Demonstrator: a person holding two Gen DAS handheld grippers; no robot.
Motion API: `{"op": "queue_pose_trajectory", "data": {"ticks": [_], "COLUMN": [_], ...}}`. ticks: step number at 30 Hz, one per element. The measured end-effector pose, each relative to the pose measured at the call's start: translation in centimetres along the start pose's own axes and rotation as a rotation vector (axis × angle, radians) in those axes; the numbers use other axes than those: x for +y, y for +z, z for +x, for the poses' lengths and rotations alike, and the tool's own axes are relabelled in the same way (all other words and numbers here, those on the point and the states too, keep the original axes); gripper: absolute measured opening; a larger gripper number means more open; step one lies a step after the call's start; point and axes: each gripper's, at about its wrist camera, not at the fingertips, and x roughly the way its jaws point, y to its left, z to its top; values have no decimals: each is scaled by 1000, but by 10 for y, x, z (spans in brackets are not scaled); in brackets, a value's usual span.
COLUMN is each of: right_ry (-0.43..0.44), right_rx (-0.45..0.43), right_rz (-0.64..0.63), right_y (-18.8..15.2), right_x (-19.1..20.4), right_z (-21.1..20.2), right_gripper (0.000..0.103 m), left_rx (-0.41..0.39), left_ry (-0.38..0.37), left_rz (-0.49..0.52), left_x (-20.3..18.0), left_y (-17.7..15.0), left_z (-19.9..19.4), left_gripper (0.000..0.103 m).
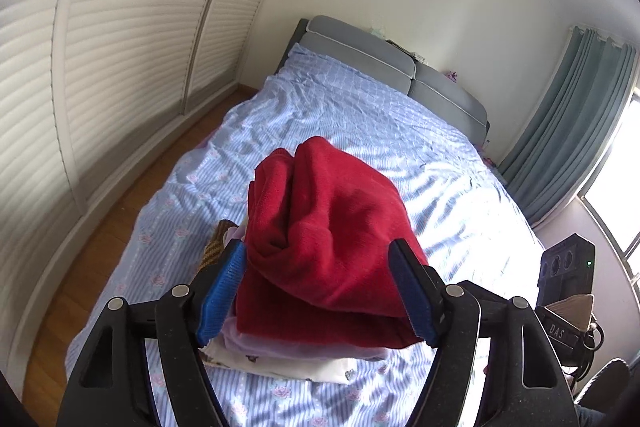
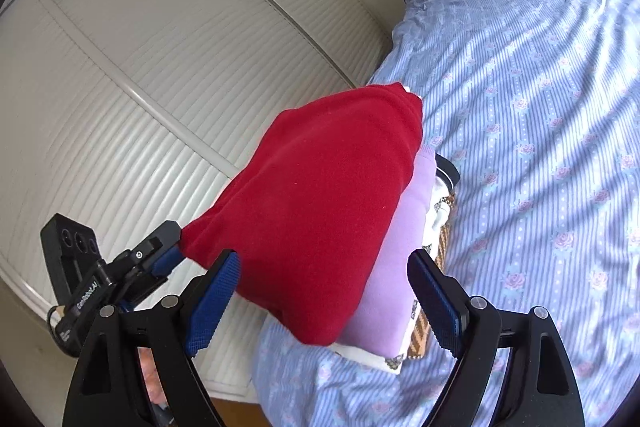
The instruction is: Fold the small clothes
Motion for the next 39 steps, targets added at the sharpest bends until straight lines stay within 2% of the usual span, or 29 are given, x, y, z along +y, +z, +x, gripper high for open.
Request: {"op": "queue_pose_trajectory", "data": {"ticks": [7,11,17,23,33,39], "right_ry": [-46,-76,-182,-319,-503,-639], "right_rx": [-58,-78,-154,-235,-291,-327], "right_rz": [-80,-127,-242,-350,-306,-303], "right_y": [-10,-23,-53,-91,-142,-165], "right_x": [23,27,24,11,-49,-71], "right_z": [-56,-92,-165,-246,-366,-418], "right_gripper": [86,86,86,86,86,86], "left_rx": [-55,-70,-81,-93,-95,-94], "left_ry": [85,146,180,145,90,72], "left_rz": [51,76,135,178,284,337], "left_x": [-41,-74,-133,-192,-291,-341], "left_y": [-25,-45,-90,-142,-219,-254], "left_z": [-44,-67,-94,-112,-112,-110], "left_gripper": [73,81,81,87,87,87]}}
